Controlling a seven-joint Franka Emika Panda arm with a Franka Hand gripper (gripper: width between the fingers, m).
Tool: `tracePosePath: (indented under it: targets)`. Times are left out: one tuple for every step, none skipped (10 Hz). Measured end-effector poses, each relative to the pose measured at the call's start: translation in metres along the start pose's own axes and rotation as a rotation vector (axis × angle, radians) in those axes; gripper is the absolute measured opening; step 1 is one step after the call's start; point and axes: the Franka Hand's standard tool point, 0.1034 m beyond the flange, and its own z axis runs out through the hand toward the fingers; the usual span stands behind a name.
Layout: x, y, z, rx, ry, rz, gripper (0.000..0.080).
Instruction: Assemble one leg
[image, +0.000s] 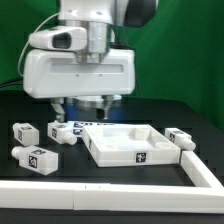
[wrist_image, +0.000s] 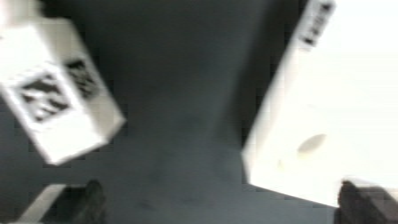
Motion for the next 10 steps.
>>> tracePosePath:
  targets:
    - [-0.002,0.003,0.000,-0.001,0.000,-0.012,0.0649]
    - [-0.002,0.003,0.000,-0.001,-0.001,-0.012,0.0649]
    - [-0.002,0.002,0.000,0.000,-0.001,-0.013,0.0649]
    - [-0.003,0.001,0.004,0.001,0.001,0.001,0.0649]
    - [-0.013,-0.007,0.017,0.003,0.019,0.082,0.0649]
    - [-0.023,-0.019,0.035,0.021,-0.002,0.153,0.0649]
    - [-0.024,-0.022,0.048,0.035,-0.019,0.177,0.0649]
    - [-0.022,-0.021,0.056,0.038,-0.023,0.177,0.0649]
    - [-0.026,-0.023,0.063,0.043,-0.032,0.164,0.0649]
    - [-0.029,-0.023,0.066,0.046,-0.039,0.152,0.0649]
